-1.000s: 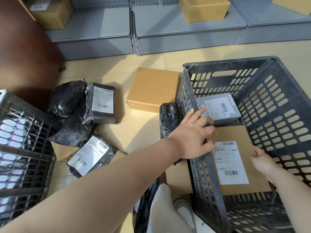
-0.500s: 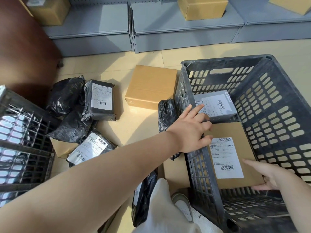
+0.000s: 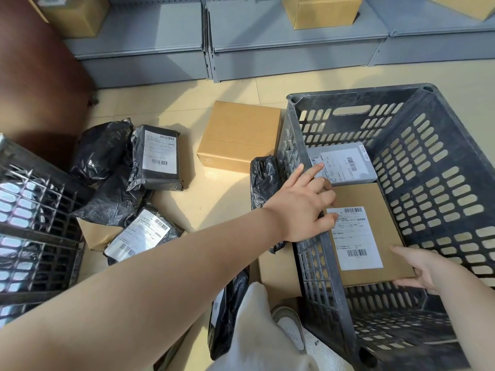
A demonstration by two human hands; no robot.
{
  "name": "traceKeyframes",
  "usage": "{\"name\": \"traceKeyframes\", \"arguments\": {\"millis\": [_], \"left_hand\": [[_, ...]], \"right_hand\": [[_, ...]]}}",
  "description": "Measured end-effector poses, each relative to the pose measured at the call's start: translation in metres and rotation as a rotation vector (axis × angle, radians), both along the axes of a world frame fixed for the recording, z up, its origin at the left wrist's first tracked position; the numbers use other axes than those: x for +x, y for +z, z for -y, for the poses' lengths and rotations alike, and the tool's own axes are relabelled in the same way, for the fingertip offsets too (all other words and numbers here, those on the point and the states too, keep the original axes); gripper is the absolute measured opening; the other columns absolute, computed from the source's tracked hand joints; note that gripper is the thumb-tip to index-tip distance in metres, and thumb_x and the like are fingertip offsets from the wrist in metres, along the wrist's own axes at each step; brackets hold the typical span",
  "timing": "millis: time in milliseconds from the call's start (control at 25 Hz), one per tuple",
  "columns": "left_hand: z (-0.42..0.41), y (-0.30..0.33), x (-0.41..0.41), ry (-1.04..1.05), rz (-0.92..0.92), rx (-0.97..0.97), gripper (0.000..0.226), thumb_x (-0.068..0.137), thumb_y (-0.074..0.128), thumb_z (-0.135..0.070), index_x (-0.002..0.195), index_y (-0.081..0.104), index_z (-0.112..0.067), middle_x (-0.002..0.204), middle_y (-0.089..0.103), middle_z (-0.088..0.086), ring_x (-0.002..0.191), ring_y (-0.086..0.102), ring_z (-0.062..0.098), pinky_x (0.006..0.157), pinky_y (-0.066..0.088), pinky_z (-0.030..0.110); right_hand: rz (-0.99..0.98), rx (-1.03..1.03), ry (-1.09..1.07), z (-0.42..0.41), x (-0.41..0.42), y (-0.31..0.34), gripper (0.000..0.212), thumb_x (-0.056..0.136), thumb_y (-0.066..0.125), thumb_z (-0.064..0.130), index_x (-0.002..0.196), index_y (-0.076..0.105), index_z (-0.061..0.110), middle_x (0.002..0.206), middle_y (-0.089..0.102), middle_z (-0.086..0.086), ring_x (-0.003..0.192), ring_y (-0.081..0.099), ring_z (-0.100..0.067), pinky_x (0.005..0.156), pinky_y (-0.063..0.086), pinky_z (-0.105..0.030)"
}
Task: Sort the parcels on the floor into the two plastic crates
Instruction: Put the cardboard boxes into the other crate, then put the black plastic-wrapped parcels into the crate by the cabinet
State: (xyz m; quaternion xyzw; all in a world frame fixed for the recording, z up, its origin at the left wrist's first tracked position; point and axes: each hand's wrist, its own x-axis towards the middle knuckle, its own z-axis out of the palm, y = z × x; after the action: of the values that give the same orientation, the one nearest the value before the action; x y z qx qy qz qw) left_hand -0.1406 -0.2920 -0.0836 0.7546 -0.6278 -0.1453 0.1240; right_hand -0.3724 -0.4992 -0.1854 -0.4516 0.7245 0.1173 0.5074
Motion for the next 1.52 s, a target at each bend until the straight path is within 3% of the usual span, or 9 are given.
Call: {"name": "traceKeyframes", "arguments": {"millis": [80,200,440,560,800,1000,1080,1280,1520], "left_hand": [[-0.001,0.001,0.001,-0.007,0.014,0.017,0.043,0.099,0.038,-0.047,0.131,0.054,-0.024,0.144,0.041,-0.001,0.152,-0.004,0.023,0.121,-0.013,0.043],[-0.001,0.002,0.000,-0.008,0.048,0.054,0.047,0.100,0.034,-0.050,0.134,0.052,-0.024,0.146,0.040,-0.001,0.152,-0.004,0.022,0.121,-0.013,0.043],[-0.019,0.014,0.000,0.022,-0.152,-0.003,0.064,0.101,0.034,-0.050,0.155,0.016,-0.020,0.164,0.014,0.004,0.152,-0.003,0.017,0.123,-0.003,0.039],[-0.045,0.020,0.016,0.056,-0.130,0.043,0.066,0.102,0.033,-0.049,0.157,0.006,-0.024,0.166,0.005,0.002,0.152,-0.004,0.018,0.123,-0.003,0.039],[-0.113,0.033,0.088,0.211,-0.003,0.147,0.066,0.101,0.032,-0.051,0.157,0.006,-0.026,0.165,0.004,0.003,0.152,0.000,0.023,0.123,0.003,0.044],[-0.173,0.047,0.134,0.354,0.033,0.162,0.064,0.101,0.037,-0.047,0.156,0.012,-0.025,0.165,0.008,0.004,0.151,0.003,0.023,0.121,0.002,0.039],[-0.197,0.046,0.146,0.389,0.047,0.169,0.063,0.101,0.038,-0.047,0.156,0.015,-0.025,0.165,0.009,0.003,0.151,0.004,0.023,0.121,0.003,0.039],[-0.251,0.023,0.165,0.445,0.118,0.282,0.063,0.101,0.036,-0.047,0.156,0.017,-0.023,0.165,0.009,0.003,0.151,0.005,0.022,0.122,0.004,0.038],[-0.288,-0.008,0.176,0.506,0.086,0.377,0.063,0.101,0.035,-0.048,0.156,0.015,-0.024,0.164,0.012,0.003,0.151,0.007,0.024,0.123,0.005,0.040]], "right_hand": [[-0.033,-0.005,0.015,-0.002,0.005,0.000,0.059,0.097,0.060,0.037,0.147,0.041,0.011,0.149,0.043,-0.019,0.118,0.050,-0.037,0.078,0.060,-0.046],[-0.135,-0.104,0.103,-0.011,0.021,0.002,0.065,0.103,0.046,0.044,0.153,0.031,0.006,0.154,0.037,-0.020,0.135,0.040,-0.039,0.111,0.036,-0.051],[-0.058,-0.367,0.153,-0.020,0.073,0.029,0.076,0.095,0.055,0.040,0.154,0.022,0.006,0.152,0.039,-0.018,0.133,0.043,-0.041,0.104,0.039,-0.049],[0.048,-0.442,0.179,-0.024,0.103,0.050,0.077,0.095,0.052,0.048,0.155,0.023,0.010,0.153,0.038,-0.016,0.134,0.041,-0.040,0.105,0.037,-0.048],[0.319,-0.654,0.182,-0.045,0.170,0.117,0.060,0.094,0.044,0.049,0.141,0.043,0.012,0.134,0.056,-0.012,0.110,0.052,-0.029,0.086,0.037,-0.037],[0.472,-0.811,0.355,-0.095,0.229,0.165,0.071,0.088,0.053,0.057,0.143,0.045,0.013,0.142,0.052,-0.009,0.130,0.049,-0.031,0.098,0.038,-0.036],[0.489,-0.871,0.457,-0.120,0.250,0.172,0.065,0.094,0.053,0.050,0.145,0.040,0.012,0.144,0.049,-0.009,0.133,0.045,-0.031,0.102,0.037,-0.036],[0.488,-0.869,0.702,-0.176,0.280,0.160,0.061,0.096,0.056,0.042,0.146,0.037,0.012,0.144,0.049,-0.011,0.131,0.048,-0.031,0.103,0.039,-0.037],[0.220,-0.538,0.823,-0.193,0.272,0.085,0.083,0.091,0.062,0.042,0.154,0.017,0.013,0.152,0.041,-0.015,0.132,0.046,-0.037,0.106,0.042,-0.044]]}}
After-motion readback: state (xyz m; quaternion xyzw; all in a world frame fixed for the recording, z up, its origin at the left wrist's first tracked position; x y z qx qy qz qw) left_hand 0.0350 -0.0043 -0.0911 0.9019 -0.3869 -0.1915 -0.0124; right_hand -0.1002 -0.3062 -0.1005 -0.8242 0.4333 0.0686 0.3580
